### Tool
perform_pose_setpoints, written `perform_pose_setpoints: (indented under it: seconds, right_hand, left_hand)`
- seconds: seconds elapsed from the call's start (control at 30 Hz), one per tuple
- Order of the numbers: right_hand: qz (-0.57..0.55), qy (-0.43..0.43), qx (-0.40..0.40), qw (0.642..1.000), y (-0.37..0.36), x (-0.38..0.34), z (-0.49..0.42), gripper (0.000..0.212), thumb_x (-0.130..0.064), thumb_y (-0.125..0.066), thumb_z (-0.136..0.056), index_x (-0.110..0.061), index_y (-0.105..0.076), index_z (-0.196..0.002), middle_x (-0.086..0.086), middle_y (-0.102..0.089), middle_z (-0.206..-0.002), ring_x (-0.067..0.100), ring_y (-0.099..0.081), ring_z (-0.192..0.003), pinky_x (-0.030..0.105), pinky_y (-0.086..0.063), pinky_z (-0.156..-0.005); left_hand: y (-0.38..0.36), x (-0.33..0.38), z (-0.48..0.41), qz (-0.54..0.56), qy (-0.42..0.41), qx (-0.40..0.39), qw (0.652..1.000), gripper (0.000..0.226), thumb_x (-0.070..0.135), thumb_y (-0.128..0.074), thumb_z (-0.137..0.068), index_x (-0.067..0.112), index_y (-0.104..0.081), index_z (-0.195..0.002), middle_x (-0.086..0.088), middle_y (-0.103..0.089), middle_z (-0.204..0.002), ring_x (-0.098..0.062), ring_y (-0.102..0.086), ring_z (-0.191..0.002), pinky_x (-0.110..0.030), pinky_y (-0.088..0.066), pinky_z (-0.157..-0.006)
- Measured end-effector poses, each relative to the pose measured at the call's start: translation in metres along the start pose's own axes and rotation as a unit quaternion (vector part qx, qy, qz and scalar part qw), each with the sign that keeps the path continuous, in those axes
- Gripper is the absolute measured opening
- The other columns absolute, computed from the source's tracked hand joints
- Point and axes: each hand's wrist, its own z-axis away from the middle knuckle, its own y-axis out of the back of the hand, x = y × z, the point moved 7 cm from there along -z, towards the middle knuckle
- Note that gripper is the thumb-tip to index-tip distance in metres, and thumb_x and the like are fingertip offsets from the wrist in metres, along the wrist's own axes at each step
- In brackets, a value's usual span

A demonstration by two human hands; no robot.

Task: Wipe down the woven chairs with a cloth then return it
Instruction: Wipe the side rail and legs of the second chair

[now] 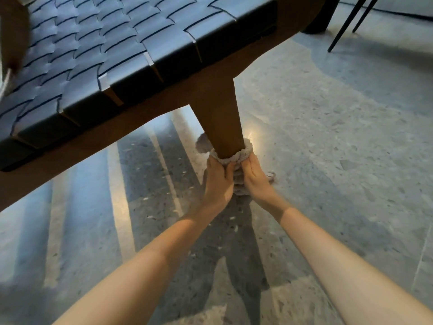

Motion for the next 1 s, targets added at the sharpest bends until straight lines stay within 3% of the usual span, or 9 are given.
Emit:
perform_pose_setpoints:
  seconds: [0.13, 0.2, 0.33, 0.4, 0.47, 0.6, 0.73, 0.83, 1.0]
  right_hand:
    - [-0.002, -0.032, -0.034, 0.999, -0.001, 0.017, 0.006, 0.028, -0.052, -0.02, -0.1, -0.055, -0.028, -0.126, 0.005, -0.05, -0.129, 0.024, -0.052, -0.117, 0.041, -0.044, -0.104]
    - [0.002, -0.037, -0.051, 0.998, 0.0, 0.019, 0.007, 0.038, -0.032, -0.02, -0.105, -0.032, -0.027, -0.143, -0.005, -0.042, -0.13, 0.013, -0.045, -0.119, 0.012, -0.04, -0.099]
    - [0.005, -0.042, -0.019, 0.999, 0.009, 0.014, 0.013, 0.026, -0.027, -0.028, -0.105, -0.027, -0.046, -0.123, 0.008, -0.062, -0.115, 0.021, -0.06, -0.102, 0.037, -0.052, -0.09]
    - [0.022, -0.018, 0.035, 0.999, 0.02, 0.001, 0.017, 0.02, -0.02, -0.037, -0.103, -0.026, -0.055, -0.098, 0.0, -0.064, -0.087, 0.009, -0.059, -0.079, 0.024, -0.05, -0.069]
    - [0.005, 0.022, 0.083, 0.996, 0.029, -0.024, 0.022, 0.029, -0.015, -0.046, -0.1, -0.029, -0.055, -0.077, -0.016, -0.054, -0.064, -0.002, -0.047, -0.059, 0.012, -0.035, -0.053]
    - [-0.017, 0.093, 0.145, 0.985, 0.039, -0.079, 0.027, 0.035, -0.011, -0.056, -0.095, -0.029, -0.054, -0.065, -0.018, -0.047, -0.047, -0.001, -0.037, -0.048, 0.013, -0.025, -0.047]
    - [-0.058, 0.119, 0.183, 0.974, 0.052, -0.129, 0.033, 0.029, -0.015, -0.065, -0.089, -0.027, -0.061, -0.063, -0.022, -0.05, -0.048, -0.006, -0.039, -0.055, 0.013, -0.034, -0.052]
    - [-0.093, 0.116, 0.185, 0.971, 0.059, -0.153, 0.034, 0.008, -0.02, -0.07, -0.087, -0.019, -0.077, -0.088, -0.021, -0.068, -0.07, -0.01, -0.057, -0.071, 0.015, -0.049, -0.067]
    - [-0.072, 0.105, 0.233, 0.964, 0.061, -0.161, 0.044, 0.023, -0.016, -0.072, -0.084, -0.011, -0.074, -0.107, -0.004, -0.074, -0.097, -0.008, -0.065, -0.082, 0.013, -0.053, -0.075]
  left_hand:
    - [-0.014, -0.026, -0.004, -0.081, 0.079, -0.075, 0.991, 0.044, 0.014, -0.039, -0.101, 0.001, -0.029, -0.142, -0.01, -0.05, -0.133, -0.024, -0.053, -0.118, -0.001, -0.037, -0.086]
    - [-0.016, -0.028, -0.005, -0.136, 0.083, -0.111, 0.981, 0.045, 0.018, -0.035, -0.102, 0.006, -0.027, -0.145, -0.009, -0.047, -0.139, -0.024, -0.048, -0.125, -0.004, -0.032, -0.083]
    - [-0.016, -0.017, 0.002, -0.078, 0.105, -0.099, 0.986, 0.043, 0.016, -0.035, -0.102, 0.005, -0.025, -0.143, -0.006, -0.048, -0.131, -0.018, -0.051, -0.116, 0.002, -0.039, -0.073]
    - [-0.01, -0.003, 0.009, -0.064, 0.084, -0.055, 0.993, 0.039, 0.014, -0.034, -0.102, 0.003, -0.029, -0.14, -0.006, -0.049, -0.121, -0.013, -0.049, -0.106, 0.005, -0.038, -0.064]
    - [0.001, 0.014, 0.011, -0.058, 0.048, 0.004, 0.997, 0.036, 0.018, -0.034, -0.102, 0.004, -0.035, -0.136, -0.004, -0.053, -0.12, -0.016, -0.054, -0.109, -0.002, -0.044, -0.078]
    - [0.023, 0.057, 0.016, -0.063, -0.005, 0.081, 0.995, 0.036, 0.025, -0.037, -0.102, 0.01, -0.039, -0.135, -0.01, -0.057, -0.125, -0.023, -0.056, -0.111, -0.029, -0.045, -0.094]
    - [0.047, 0.107, 0.023, -0.074, -0.051, 0.119, 0.989, 0.038, 0.027, -0.039, -0.101, 0.014, -0.039, -0.136, -0.002, -0.055, -0.128, -0.013, -0.053, -0.111, -0.02, -0.039, -0.089]
    - [0.062, 0.131, 0.031, -0.003, -0.09, 0.125, 0.988, 0.032, 0.027, -0.043, -0.1, 0.013, -0.045, -0.129, 0.004, -0.056, -0.117, -0.004, -0.053, -0.099, -0.014, -0.041, -0.083]
    - [0.076, 0.129, 0.046, 0.01, -0.087, 0.172, 0.981, 0.022, 0.023, -0.048, -0.099, 0.02, -0.057, -0.118, 0.005, -0.062, -0.114, -0.006, -0.057, -0.102, -0.01, -0.045, -0.085]
